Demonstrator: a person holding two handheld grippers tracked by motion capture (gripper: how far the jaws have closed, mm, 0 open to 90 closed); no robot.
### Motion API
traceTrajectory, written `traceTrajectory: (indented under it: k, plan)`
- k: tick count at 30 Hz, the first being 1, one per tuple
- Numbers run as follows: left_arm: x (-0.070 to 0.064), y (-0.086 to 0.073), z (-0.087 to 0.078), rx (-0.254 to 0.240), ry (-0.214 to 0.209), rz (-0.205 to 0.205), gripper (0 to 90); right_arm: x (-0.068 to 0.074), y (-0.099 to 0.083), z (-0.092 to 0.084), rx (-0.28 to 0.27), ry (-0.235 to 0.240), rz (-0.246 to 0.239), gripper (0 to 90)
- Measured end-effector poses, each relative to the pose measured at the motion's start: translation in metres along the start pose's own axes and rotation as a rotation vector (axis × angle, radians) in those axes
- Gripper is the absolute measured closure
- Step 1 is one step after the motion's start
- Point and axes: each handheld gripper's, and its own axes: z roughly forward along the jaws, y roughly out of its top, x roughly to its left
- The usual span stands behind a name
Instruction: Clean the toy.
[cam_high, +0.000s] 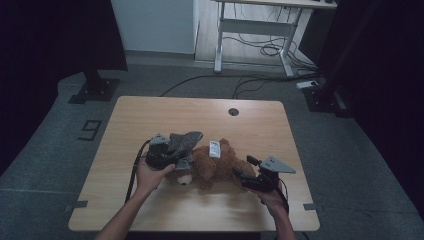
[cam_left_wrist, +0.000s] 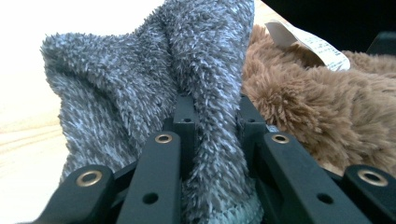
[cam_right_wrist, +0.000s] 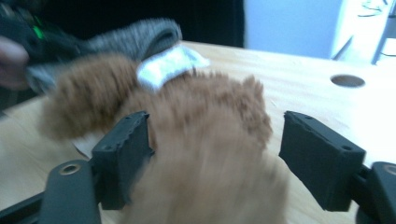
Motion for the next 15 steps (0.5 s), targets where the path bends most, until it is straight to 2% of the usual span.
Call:
traceTrajectory:
  k: [2,5,6,7,8,10,11,14,15]
  plan:
    - [-0.002,-0.003,-0.002,0.0,-0.006,0.004,75.4,0.001,0.011,0.0,-0.001,0.009,0.006,20.8]
    - [-0.005,-0.008,-0.006,-0.001,-0.014,0.012,75.4,-0.002,0.014,0.011,0.059,0.024,0.025,19.8]
    - [-0.005,-0.008,-0.006,-0.001,-0.014,0.012,75.4,-0.002,0.014,0.011,0.059,0.024,0.025,19.8]
    - [-0.005,-0.01,-0.007,-0.002,-0.018,0.012,75.4,-0.002,0.01,0.023,0.139,0.047,0.027,17.7]
    - [-0.005,-0.011,-0.008,-0.004,-0.021,0.01,75.4,-0.002,0.01,0.023,0.139,0.047,0.027,17.7]
    - [-0.004,-0.013,-0.009,-0.005,-0.029,0.005,75.4,-0.001,0.001,0.037,0.233,0.069,0.025,13.8]
    - [-0.004,-0.014,-0.009,-0.005,-0.036,0.0,75.4,-0.002,-0.008,0.049,0.283,0.1,0.047,12.4]
    - [-0.004,-0.015,-0.008,-0.004,-0.038,-0.004,75.4,-0.002,-0.013,0.057,0.316,0.129,0.073,11.4]
    - [-0.003,-0.016,-0.008,-0.007,-0.04,-0.002,75.5,-0.001,-0.019,0.066,0.359,0.162,0.073,14.6]
